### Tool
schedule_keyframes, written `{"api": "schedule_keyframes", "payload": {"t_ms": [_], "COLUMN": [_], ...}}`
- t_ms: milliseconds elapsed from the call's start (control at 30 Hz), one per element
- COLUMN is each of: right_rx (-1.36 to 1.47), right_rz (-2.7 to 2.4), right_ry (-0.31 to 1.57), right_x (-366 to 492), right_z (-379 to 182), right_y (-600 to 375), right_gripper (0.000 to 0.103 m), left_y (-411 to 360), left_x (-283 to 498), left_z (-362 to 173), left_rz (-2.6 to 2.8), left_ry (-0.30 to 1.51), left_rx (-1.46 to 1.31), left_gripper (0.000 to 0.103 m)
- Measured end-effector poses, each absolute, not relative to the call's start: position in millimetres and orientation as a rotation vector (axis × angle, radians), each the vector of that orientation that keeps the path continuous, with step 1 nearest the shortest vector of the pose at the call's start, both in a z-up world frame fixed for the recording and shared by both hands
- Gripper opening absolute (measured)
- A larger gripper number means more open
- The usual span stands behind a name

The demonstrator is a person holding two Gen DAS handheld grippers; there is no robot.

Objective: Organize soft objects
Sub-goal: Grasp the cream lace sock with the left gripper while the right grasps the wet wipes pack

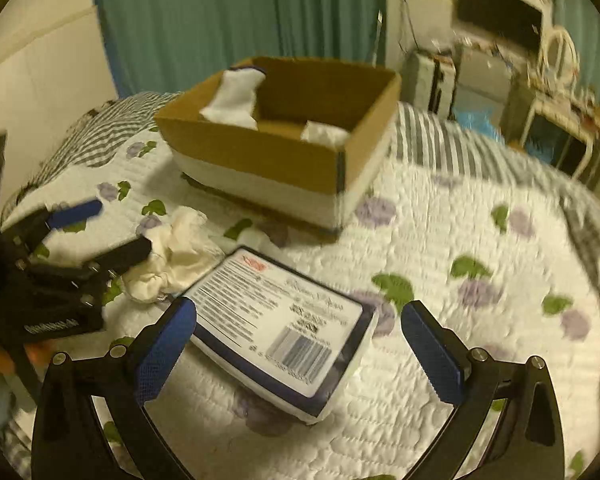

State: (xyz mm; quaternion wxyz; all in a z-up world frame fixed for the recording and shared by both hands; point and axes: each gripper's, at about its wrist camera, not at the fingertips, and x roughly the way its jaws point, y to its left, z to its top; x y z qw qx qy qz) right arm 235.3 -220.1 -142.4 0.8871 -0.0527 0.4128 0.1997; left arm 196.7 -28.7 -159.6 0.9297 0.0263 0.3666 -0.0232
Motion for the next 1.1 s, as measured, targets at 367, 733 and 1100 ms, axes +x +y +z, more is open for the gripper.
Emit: {"api": "schedule_keyframes", "payload": {"t_ms": [367, 733, 1100], "right_rx": [-0.094, -0.204, -0.252], "right_rz": [0.398, 0.391, 0.364], "right_ry": [0.899, 0.941, 0.945], "right_x": [230.2, 223.3, 221.4], "right_z": [-155.5, -176.6, -184.6], "right_y": [-216.8, -194.5, -188.8], "right_gripper": [0.101, 0.092, 0.07], "left_y": [-36.8, 14.0, 15.9], "left_x": [195.2, 176.5, 174.0], "left_z": [-170.4, -145.5, -155.8], "left_rz": [-0.112, -0.047, -0.04], "left_ry": [0.807, 0.739, 0.766], "left_rx": [0.091, 0.074, 0.086], "left_gripper": [0.019, 0.018, 0.018]}}
